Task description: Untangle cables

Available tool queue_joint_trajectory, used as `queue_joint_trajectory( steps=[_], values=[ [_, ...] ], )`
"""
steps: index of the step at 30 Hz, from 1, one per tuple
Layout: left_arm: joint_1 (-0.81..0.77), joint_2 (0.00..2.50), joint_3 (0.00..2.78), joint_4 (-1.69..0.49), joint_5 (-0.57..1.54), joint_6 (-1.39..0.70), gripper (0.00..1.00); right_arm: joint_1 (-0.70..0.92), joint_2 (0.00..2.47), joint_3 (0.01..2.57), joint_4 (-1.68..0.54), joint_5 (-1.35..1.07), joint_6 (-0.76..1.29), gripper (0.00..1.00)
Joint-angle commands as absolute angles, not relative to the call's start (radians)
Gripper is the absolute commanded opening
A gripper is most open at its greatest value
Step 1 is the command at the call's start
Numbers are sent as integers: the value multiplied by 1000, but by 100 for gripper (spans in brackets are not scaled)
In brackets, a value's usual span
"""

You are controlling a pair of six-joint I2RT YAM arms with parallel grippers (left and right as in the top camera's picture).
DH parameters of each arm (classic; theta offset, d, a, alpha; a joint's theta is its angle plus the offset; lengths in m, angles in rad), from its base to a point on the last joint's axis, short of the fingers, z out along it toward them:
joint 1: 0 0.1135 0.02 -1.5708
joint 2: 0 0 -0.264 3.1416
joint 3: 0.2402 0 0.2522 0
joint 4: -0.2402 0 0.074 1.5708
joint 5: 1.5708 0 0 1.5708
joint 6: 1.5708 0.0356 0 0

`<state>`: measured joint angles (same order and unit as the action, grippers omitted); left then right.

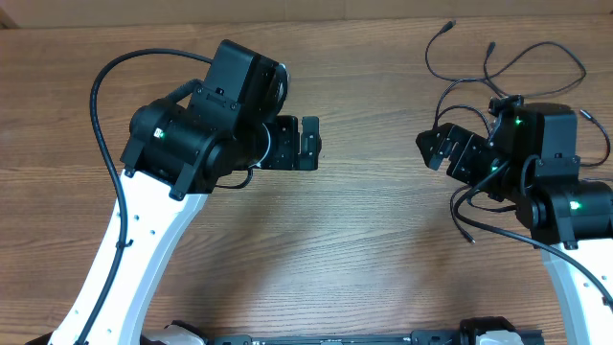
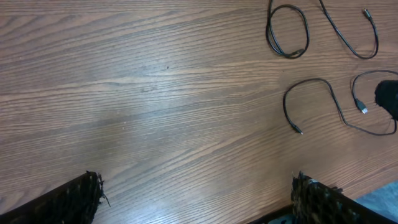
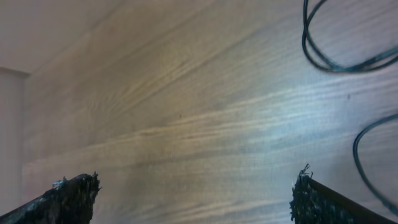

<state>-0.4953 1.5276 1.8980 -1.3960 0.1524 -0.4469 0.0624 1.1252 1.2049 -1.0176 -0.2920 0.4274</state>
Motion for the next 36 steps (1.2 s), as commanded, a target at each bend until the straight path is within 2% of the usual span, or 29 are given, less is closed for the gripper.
queue_joint_trajectory(
  steps=[1, 13, 20, 36],
  values=[
    [-491, 1512, 1899, -1395, 146, -461, 100, 67, 1132, 1217, -1051, -312, 440, 100],
    [-491, 1512, 1899, -1395, 146, -461, 100, 68, 1219, 1178, -1238, -312, 436, 100],
    [-491, 1513, 1899, -1395, 146, -461, 100, 68, 1261, 1177, -1266, -300, 364, 100],
    [-491, 1513, 1899, -1395, 146, -461, 99, 68, 1289, 1177, -1297, -270, 373, 100]
  ],
)
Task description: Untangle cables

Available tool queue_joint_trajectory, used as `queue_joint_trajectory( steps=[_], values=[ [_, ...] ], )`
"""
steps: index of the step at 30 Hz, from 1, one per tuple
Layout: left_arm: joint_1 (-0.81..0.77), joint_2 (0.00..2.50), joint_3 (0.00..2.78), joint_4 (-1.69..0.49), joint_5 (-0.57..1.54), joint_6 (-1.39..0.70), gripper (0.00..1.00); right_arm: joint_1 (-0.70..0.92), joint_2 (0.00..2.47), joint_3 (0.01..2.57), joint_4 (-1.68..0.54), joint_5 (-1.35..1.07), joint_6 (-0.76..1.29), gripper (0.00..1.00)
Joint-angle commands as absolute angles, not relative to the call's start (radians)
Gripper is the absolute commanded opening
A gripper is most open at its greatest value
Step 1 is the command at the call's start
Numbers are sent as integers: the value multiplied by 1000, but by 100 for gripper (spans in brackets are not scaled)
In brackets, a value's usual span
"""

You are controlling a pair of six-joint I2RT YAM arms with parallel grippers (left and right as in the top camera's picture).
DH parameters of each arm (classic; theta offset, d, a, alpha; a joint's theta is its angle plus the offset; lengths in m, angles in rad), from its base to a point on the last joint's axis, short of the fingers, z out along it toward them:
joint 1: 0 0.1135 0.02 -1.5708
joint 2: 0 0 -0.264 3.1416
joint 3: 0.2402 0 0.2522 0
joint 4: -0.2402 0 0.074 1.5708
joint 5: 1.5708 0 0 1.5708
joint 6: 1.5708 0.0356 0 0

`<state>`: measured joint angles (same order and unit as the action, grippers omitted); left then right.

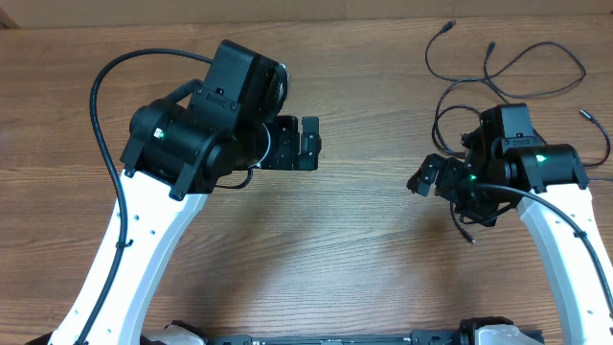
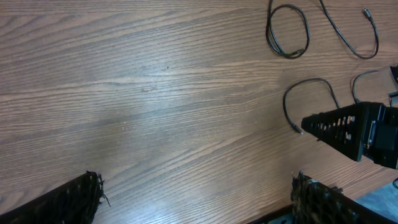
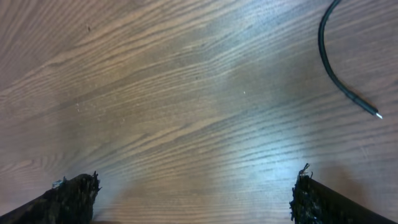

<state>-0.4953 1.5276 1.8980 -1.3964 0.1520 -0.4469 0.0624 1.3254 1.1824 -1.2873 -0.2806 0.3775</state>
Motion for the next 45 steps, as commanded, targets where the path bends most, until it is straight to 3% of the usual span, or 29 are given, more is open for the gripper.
queue_joint_trajectory(
  steps=[1, 19, 36, 45],
  values=[
    [-491, 1513, 1899, -1395, 146, -460, 99, 68, 1268, 1177, -1306, -266, 373, 100],
    [-491, 1513, 1899, -1395, 146, -461, 99, 68, 617, 1110, -1409, -109, 472, 100],
    [-491, 1513, 1899, -1395, 146, -461, 100, 68, 604, 1110, -1409, -158, 497, 100],
    [-491, 1513, 1899, -1395, 146, -461, 100, 68, 604, 1081, -1394, -29, 488, 100]
  ],
)
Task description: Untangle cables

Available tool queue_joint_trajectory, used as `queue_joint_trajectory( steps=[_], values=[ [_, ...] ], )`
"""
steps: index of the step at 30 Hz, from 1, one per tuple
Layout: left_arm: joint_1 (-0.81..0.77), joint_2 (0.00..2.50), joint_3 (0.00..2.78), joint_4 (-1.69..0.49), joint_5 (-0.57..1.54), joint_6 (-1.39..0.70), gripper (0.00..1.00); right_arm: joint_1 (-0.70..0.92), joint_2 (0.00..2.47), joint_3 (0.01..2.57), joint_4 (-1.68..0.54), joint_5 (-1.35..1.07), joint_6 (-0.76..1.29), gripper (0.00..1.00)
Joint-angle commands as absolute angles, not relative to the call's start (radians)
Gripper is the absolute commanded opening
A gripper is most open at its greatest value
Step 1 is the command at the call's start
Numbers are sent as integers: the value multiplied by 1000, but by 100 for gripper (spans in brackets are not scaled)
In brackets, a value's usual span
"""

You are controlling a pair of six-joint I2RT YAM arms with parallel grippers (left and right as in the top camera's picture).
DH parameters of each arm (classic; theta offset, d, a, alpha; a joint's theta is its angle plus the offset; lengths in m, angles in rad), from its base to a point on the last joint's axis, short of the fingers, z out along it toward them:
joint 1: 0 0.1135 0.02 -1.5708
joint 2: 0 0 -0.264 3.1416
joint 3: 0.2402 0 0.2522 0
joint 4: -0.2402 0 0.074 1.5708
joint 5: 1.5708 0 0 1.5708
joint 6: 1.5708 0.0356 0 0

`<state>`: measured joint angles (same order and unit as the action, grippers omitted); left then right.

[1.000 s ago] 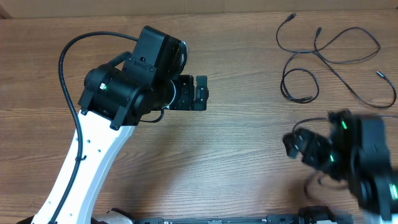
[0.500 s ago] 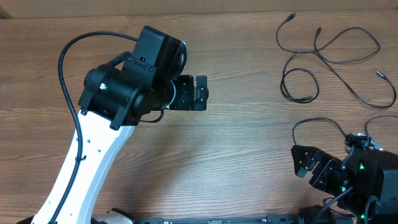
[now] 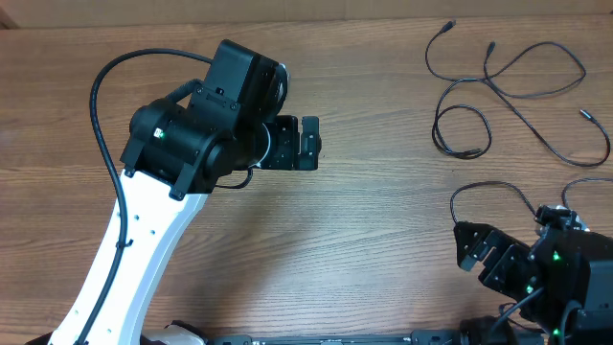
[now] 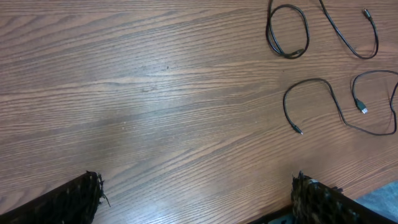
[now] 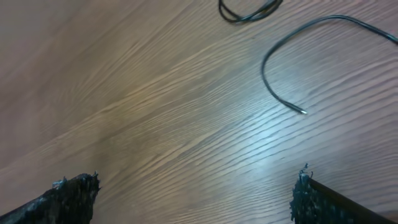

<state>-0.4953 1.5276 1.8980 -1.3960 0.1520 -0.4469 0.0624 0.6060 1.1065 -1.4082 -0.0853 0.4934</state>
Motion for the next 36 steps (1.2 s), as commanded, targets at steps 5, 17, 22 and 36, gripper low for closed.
queue_joint_trajectory(
  steps=[5, 17, 22, 36],
  values=[
    [-491, 1513, 1899, -1395, 146, -461, 100, 41, 601, 944, -1216, -53, 430, 100],
    [-491, 1513, 1899, -1395, 146, -461, 100, 1, 400, 668, -868, -159, 184, 100],
    [-491, 1513, 1899, -1395, 146, -461, 100, -54, 286, 562, -768, -172, 176, 100],
    [-491, 1513, 1899, -1395, 146, -461, 100, -82, 103, 308, -419, -189, 125, 100]
  ],
)
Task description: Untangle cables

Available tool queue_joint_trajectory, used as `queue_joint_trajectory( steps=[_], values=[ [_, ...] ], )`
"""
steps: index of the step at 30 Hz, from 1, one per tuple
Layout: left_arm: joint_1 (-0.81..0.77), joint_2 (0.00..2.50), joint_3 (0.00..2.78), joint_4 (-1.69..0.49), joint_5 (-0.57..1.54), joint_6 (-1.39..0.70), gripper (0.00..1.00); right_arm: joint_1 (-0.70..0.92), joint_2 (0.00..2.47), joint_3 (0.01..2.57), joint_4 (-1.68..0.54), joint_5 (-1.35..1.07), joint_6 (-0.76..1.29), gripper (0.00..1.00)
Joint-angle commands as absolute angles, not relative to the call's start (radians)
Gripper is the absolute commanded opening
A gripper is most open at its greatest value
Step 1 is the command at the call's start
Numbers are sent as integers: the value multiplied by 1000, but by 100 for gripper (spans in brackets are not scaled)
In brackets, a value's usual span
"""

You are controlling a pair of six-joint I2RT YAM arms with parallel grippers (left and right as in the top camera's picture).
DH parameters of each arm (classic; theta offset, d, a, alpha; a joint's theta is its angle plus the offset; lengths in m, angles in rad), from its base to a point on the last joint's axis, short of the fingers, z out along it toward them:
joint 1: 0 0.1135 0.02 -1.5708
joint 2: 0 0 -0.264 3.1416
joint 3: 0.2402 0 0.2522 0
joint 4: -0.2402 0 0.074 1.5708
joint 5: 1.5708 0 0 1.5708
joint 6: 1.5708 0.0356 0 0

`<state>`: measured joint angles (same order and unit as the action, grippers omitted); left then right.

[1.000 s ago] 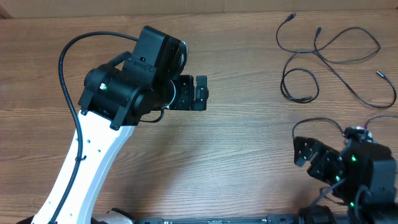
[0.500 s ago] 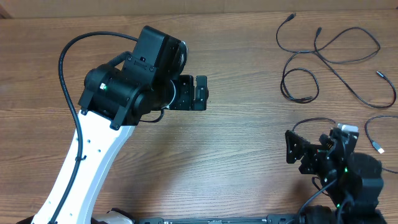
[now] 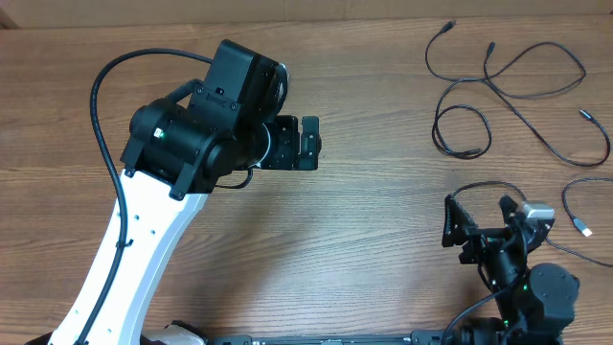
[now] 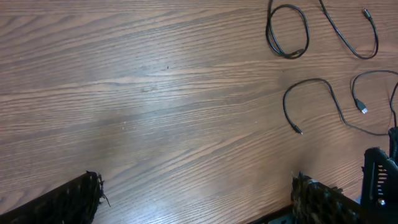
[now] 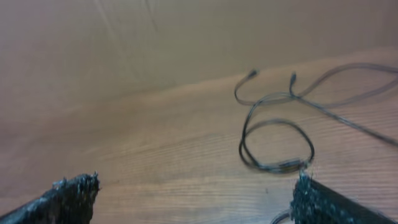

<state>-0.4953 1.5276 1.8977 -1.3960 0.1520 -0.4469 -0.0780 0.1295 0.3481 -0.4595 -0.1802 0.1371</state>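
Observation:
Several thin black cables lie apart at the table's right. A coiled loop [image 3: 461, 130] [image 5: 277, 146] runs back to two plugs. A long cable [image 3: 541, 77] curves behind it. A short arc [image 3: 487, 188] [image 4: 314, 99] and a cable with a USB plug [image 3: 585, 227] lie nearer the front. My right gripper [image 3: 478, 219] [image 5: 196, 200] is open and empty at the front right, facing the far edge. My left gripper [image 3: 309, 144] [image 4: 196, 200] hovers open and empty over the table's middle.
The wooden table [image 3: 383, 96] carries only the cables. The left arm's white link and black cable hose [image 3: 101, 96] cross the left half. The right arm's base [image 3: 536, 292] sits at the front edge.
My right gripper has tipped up at the front right edge; its camera now looks across the table to the far cables instead of down at the short arc's end. The left arm stayed still.
My right gripper first hovered open among the cables at mid right, then stood lower near the short arc's end. It was later back at the front right corner, and is now tipped up there. The cables lie spread apart. The left arm held one pose.

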Motion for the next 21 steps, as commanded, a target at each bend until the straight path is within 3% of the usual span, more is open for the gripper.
queue_joint_trajectory(
  steps=[1, 21],
  values=[
    [-491, 1513, 1899, -1395, 146, -461, 99, -82, 94, 287, -383, -188, 125, 100],
    [-491, 1513, 1899, -1395, 146, -461, 100, -64, 2, 35, -10, -174, 125, 100]
  ],
)
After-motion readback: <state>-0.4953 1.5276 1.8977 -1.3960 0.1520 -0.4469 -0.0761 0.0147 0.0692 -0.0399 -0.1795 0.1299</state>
